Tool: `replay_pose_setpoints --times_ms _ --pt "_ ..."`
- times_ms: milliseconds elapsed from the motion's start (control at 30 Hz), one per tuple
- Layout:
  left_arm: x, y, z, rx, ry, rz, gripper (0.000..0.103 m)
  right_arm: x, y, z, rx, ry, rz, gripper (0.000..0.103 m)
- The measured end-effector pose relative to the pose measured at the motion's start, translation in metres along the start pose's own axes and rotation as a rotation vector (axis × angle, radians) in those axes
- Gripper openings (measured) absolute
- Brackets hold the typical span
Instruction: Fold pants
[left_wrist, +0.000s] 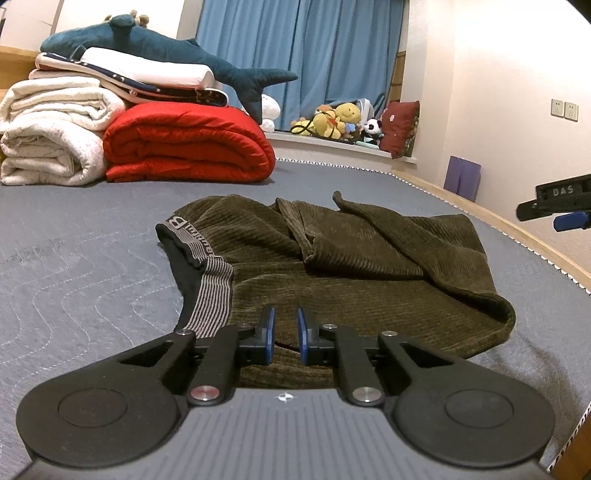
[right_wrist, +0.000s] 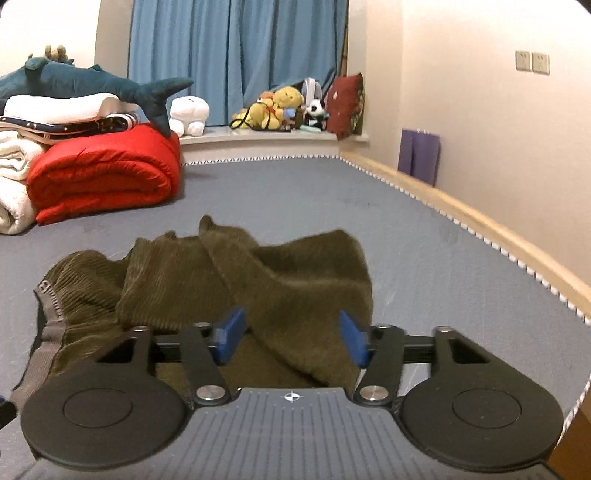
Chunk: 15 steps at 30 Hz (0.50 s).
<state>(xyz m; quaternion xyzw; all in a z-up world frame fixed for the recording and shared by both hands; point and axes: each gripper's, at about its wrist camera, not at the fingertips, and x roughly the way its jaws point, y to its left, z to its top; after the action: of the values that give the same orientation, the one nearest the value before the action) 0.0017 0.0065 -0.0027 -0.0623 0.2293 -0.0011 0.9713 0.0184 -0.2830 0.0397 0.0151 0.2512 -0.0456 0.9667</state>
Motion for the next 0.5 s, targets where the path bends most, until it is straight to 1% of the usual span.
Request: replay_pose_setpoints --times_ms 33,133,233,333,400,467,500 --pt "0.002 0.0 0.0 0.007 0.003 0.004 0.014 0.006 -0.003 0.001 -0.014 0.006 0.003 0.081" --pt "0.008 0.001 0.0 0.028 0.004 0.025 0.014 0.029 -0.006 -0.002 -0.077 0.036 0.011 0.081" --pt "0.012 0.005 0.0 0.009 0.005 0.03 0.014 0.054 -0.006 -0.009 -0.166 0.052 -0.012 0.081" --pt "0.018 0.011 0.001 -0.006 0.014 0.044 0.014 0.081 -0.008 -0.018 -0.209 0.108 -0.024 0.08" --pt "0.022 0.015 0.001 -0.021 0.02 0.054 0.014 0.093 -0.01 -0.021 -0.199 0.145 -0.02 0.078" --pt "0.026 0.02 0.002 -0.036 0.035 0.064 0.015 0.103 -0.01 -0.027 -0.181 0.196 -0.006 0.072" --pt "0.028 0.024 0.002 -0.047 0.04 0.068 0.015 0.107 -0.009 -0.029 -0.183 0.213 0.006 0.071"
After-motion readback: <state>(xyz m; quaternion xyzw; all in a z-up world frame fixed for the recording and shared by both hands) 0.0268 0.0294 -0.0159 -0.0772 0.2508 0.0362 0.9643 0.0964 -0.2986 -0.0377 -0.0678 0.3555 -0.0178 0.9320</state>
